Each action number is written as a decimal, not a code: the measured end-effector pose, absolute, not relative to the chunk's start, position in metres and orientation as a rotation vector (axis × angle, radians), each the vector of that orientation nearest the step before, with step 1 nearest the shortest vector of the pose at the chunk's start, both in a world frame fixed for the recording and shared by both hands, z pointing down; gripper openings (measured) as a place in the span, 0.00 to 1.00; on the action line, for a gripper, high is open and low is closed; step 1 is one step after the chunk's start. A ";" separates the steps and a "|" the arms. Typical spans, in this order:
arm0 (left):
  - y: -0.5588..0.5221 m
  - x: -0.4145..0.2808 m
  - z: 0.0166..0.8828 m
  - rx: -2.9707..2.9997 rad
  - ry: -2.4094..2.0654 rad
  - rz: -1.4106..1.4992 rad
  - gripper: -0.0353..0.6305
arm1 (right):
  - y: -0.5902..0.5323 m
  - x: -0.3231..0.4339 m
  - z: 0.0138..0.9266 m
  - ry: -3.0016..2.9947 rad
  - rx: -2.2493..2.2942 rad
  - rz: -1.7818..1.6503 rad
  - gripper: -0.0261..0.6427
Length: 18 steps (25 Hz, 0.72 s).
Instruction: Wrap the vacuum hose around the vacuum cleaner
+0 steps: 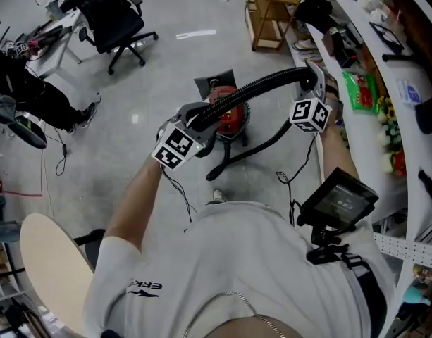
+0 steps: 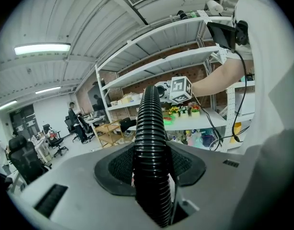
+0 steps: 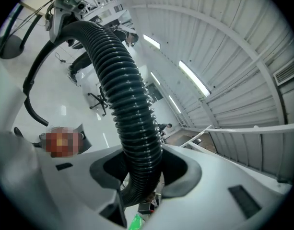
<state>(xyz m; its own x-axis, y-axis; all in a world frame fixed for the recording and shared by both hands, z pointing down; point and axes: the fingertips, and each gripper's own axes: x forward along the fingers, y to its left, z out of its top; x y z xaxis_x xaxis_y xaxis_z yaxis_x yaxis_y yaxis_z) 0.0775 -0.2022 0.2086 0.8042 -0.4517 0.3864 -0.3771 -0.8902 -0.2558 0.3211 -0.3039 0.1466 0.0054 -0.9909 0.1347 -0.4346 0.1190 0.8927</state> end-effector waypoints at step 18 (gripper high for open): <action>-0.321 0.051 0.240 -2.824 0.784 -0.776 0.30 | -0.437 0.289 0.177 -1.609 1.333 -0.850 0.29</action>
